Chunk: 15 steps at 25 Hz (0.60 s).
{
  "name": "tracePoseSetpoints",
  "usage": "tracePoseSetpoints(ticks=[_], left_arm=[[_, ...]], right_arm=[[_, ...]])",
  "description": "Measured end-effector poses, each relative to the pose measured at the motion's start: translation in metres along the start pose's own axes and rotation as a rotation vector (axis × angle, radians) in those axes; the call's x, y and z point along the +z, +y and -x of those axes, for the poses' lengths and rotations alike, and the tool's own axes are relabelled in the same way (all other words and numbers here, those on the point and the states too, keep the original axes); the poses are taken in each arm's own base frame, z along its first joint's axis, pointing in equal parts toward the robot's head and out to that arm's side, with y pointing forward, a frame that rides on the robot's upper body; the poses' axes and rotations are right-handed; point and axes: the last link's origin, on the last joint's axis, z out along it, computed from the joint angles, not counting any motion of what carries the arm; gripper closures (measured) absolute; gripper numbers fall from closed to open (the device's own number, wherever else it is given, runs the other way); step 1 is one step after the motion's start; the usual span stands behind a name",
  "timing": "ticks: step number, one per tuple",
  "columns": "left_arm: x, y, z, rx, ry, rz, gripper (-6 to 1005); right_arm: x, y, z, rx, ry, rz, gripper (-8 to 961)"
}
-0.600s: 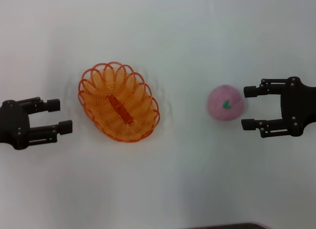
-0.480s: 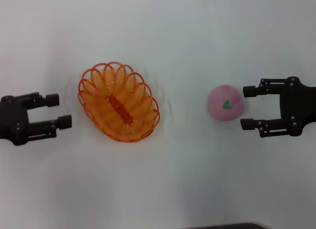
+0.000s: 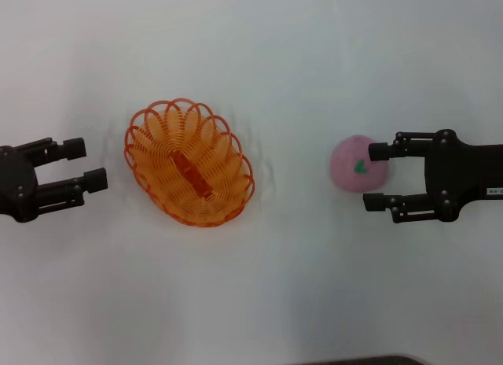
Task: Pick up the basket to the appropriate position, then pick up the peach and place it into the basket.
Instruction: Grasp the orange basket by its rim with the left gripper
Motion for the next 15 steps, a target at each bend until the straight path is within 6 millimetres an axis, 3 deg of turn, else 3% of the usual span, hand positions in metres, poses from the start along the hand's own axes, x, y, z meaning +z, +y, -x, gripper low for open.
tracePoseSetpoints(ticks=[9,15], left_arm=[[-0.005,-0.005,-0.002,0.023,-0.010,-0.033,224],[-0.005,-0.009,-0.020,-0.014,-0.066,-0.035,225]], right_arm=[[-0.001,-0.002,0.001,-0.008,0.006,-0.002,152],[-0.003,-0.003,0.000,-0.004,0.006,-0.016,152]])
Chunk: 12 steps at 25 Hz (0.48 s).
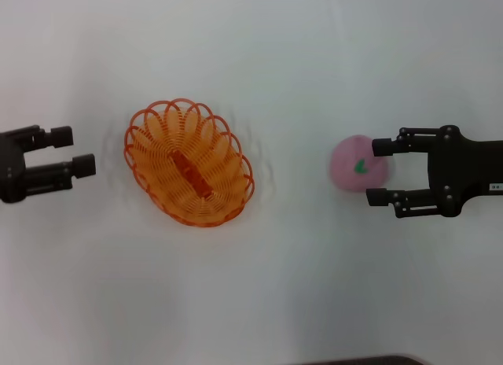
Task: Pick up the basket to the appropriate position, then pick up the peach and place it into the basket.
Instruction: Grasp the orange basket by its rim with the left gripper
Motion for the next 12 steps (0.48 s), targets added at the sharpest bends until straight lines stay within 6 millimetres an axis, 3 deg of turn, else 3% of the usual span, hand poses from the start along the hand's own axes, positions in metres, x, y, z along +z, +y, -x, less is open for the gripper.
tracePoseSetpoints(ticks=[3,7,12], left_arm=[[0.001,-0.002,-0.016,-0.009,-0.035,-0.002,225],[0.006,-0.008,-0.056,-0.070,-0.130,-0.038,224],[0.028,-0.002,-0.103,-0.048,-0.232,-0.048,224]], right_arm=[[-0.001,0.000,-0.001,0.002,0.001,-0.002,152],[-0.003,0.000,-0.001,0.003,0.003,-0.009,152],[-0.002,-0.002,-0.001,0.001,0.003,-0.016,152]])
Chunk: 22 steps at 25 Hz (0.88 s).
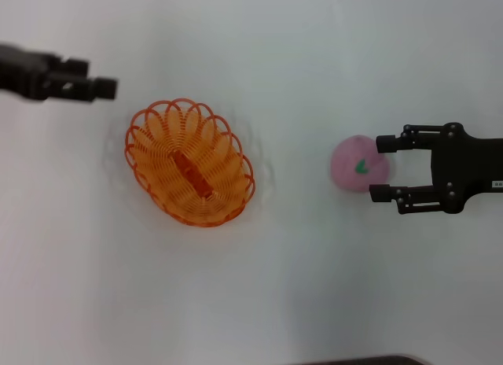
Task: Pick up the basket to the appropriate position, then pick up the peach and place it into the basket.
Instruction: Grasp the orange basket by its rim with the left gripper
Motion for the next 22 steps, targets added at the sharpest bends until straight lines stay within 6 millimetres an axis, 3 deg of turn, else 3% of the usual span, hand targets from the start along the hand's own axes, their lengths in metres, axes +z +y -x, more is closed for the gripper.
tracePoseSetpoints(ticks=[3,9,14,22], left_arm=[[0.017,0.006,-0.028,0.039,-0.088,-0.035,224],[0.049,-0.002,-0.056,0.067,-0.251,-0.213,224],[0.074,-0.009,-0.065,0.078,-0.345,-0.303,225],[0.111,-0.013,-0.056,0.079,-0.483,-0.328,225]], right_arm=[[0.000,-0.001,0.001,-0.003,-0.002,-0.004,152],[-0.002,-0.001,0.000,-0.002,-0.002,-0.012,152],[-0.004,0.000,-0.001,0.003,-0.002,-0.018,152],[-0.005,-0.001,-0.004,0.013,-0.002,-0.037,153]])
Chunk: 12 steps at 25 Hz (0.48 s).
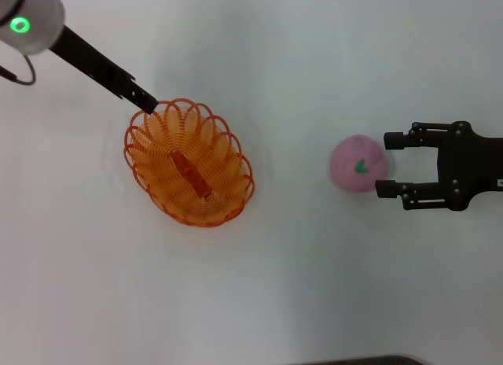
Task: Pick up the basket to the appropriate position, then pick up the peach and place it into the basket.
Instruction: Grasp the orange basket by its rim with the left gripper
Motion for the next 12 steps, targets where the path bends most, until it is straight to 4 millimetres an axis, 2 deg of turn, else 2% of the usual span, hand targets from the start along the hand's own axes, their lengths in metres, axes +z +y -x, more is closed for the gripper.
tracePoseSetpoints(ticks=[12], left_arm=[[0.037,0.010,0.004,0.033,-0.061,-0.033,224]], right_arm=[[0.001,0.001,-0.001,0.005,0.003,0.001,153]])
